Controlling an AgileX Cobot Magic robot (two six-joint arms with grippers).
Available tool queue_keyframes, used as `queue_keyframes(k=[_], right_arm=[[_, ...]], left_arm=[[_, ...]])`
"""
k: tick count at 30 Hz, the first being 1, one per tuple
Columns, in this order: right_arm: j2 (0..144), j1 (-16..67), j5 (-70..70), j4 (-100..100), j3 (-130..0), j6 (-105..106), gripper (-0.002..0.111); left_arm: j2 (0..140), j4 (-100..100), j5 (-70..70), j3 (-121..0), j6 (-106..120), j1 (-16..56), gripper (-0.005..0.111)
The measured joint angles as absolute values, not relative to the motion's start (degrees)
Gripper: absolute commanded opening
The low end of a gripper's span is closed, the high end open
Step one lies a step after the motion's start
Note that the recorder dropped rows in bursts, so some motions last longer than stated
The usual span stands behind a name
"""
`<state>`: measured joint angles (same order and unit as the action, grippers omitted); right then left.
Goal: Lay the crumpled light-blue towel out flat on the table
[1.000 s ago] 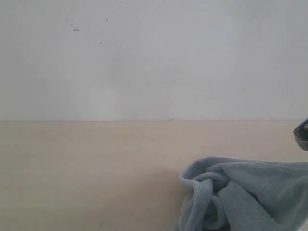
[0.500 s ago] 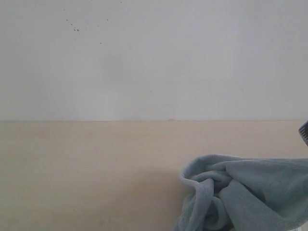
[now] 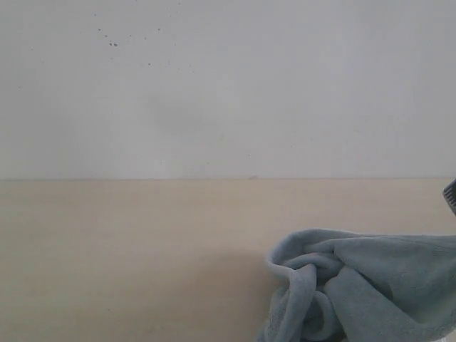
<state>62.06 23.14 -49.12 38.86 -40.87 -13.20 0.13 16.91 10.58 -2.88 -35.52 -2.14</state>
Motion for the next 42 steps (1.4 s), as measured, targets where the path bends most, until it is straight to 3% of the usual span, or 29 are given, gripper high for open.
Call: queue_keyframes(k=[12,24,30,36,42], right_arm=[[62.06,23.14,-48.31,37.98,-40.87,-13.20,0.004],[62.06,23.14,-45.96,37.25,-40.87,-13.20,0.004],[62.06,23.14,-44.43,36.97,-40.87,-13.20,0.004],[62.06,23.14,-42.92,36.87,-40.87,-13.20,0.004],[62.06,23.14,-41.78,36.76,-40.87,-13.09,0.004]], left_arm=[[4.15,74.61,33.54,-8.90,36.59,2.68,0.004],[37.00,96.52,47.49,-8.90,79.51,2.68,0.006],[57.33,98.78,51.12,-9.68,95.54,3.42,0.029],[75.85,98.90,53.47,-15.10,103.79,8.72,0.033],[88.86,99.27,51.78,-23.85,105.68,18.88,0.033]])
